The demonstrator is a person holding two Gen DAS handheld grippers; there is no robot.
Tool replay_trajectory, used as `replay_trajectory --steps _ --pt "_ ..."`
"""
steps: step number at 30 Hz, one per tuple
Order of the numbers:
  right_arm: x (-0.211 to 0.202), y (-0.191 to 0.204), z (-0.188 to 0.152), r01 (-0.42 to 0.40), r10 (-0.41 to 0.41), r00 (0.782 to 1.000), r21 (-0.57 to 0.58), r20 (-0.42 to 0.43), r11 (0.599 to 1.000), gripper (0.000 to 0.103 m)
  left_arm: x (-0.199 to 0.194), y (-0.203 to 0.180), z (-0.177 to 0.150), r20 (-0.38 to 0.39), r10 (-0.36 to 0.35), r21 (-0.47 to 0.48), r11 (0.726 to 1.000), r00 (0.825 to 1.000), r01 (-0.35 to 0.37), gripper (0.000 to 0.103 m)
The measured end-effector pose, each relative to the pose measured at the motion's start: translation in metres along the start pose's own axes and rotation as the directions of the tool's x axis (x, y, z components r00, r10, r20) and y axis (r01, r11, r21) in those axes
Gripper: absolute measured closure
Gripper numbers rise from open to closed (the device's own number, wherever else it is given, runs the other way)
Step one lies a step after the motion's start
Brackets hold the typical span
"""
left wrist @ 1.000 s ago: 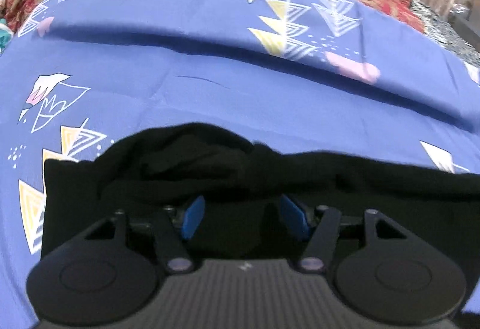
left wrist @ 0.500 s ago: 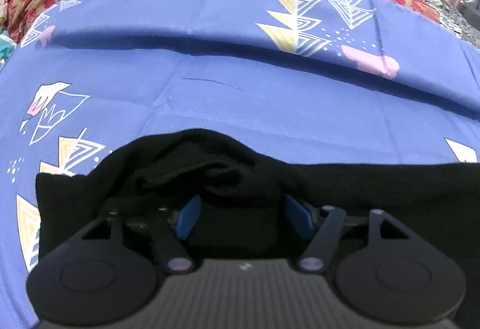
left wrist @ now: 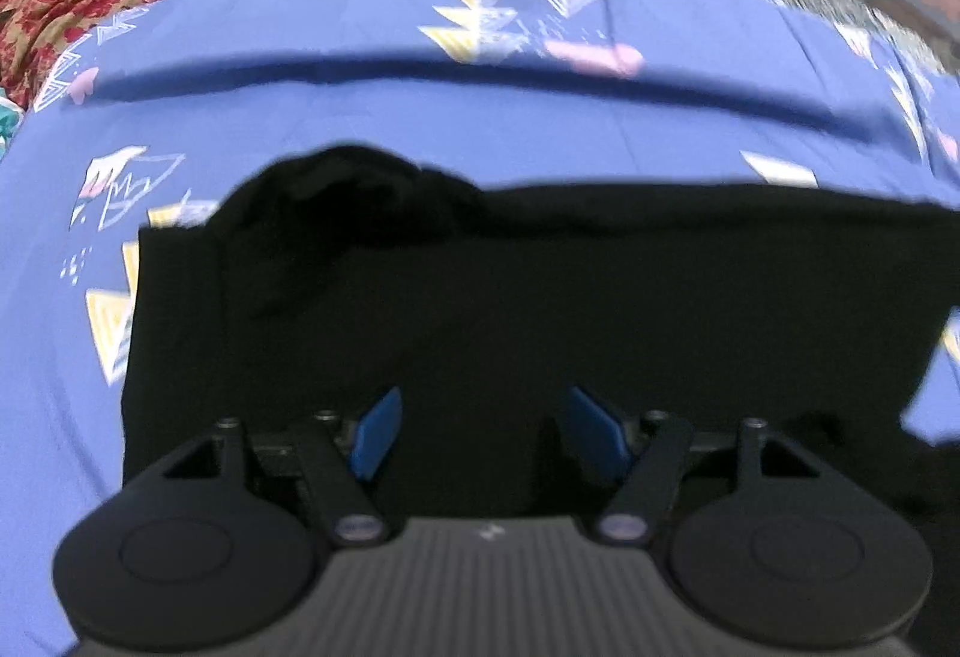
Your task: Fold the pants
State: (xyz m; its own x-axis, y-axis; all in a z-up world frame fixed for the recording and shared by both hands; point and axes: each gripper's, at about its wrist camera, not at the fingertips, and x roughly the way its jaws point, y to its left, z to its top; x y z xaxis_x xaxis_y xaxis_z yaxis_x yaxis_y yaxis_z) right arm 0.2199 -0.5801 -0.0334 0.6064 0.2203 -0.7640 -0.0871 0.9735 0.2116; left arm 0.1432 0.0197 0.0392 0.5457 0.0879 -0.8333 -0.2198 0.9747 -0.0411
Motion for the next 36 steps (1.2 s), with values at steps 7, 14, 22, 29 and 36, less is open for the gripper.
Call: replay_trajectory --steps 7,14,22,29,36 --pt "-0.009 0.027 -0.009 0.147 -0.136 0.983 -0.084 0.12 0.986 0.077 -0.021 -0.008 -0.029 -0.039 0.08 0.018 0.997 0.996 -0.079 0.039" --pt "-0.008 -0.006 0.012 0.361 -0.376 0.908 0.112 0.184 0.926 0.065 -0.037 -0.005 -0.041 -0.037 0.117 0.023 0.993 0.992 -0.116 0.039" --pt "-0.047 0.024 -0.01 0.337 -0.362 0.886 0.134 0.289 0.932 0.05 -0.047 0.005 -0.051 -0.027 0.128 0.028 0.991 0.991 -0.128 0.038" --pt "-0.064 0.069 -0.031 0.062 -0.069 0.959 0.035 0.275 0.997 0.05 -0.05 0.02 -0.061 -0.025 0.13 0.02 0.991 0.991 -0.13 0.037" --pt "-0.009 0.081 -0.056 0.034 -0.036 0.999 0.058 0.04 0.998 0.049 -0.043 0.053 -0.074 -0.073 0.094 -0.03 0.995 0.993 -0.097 0.036"
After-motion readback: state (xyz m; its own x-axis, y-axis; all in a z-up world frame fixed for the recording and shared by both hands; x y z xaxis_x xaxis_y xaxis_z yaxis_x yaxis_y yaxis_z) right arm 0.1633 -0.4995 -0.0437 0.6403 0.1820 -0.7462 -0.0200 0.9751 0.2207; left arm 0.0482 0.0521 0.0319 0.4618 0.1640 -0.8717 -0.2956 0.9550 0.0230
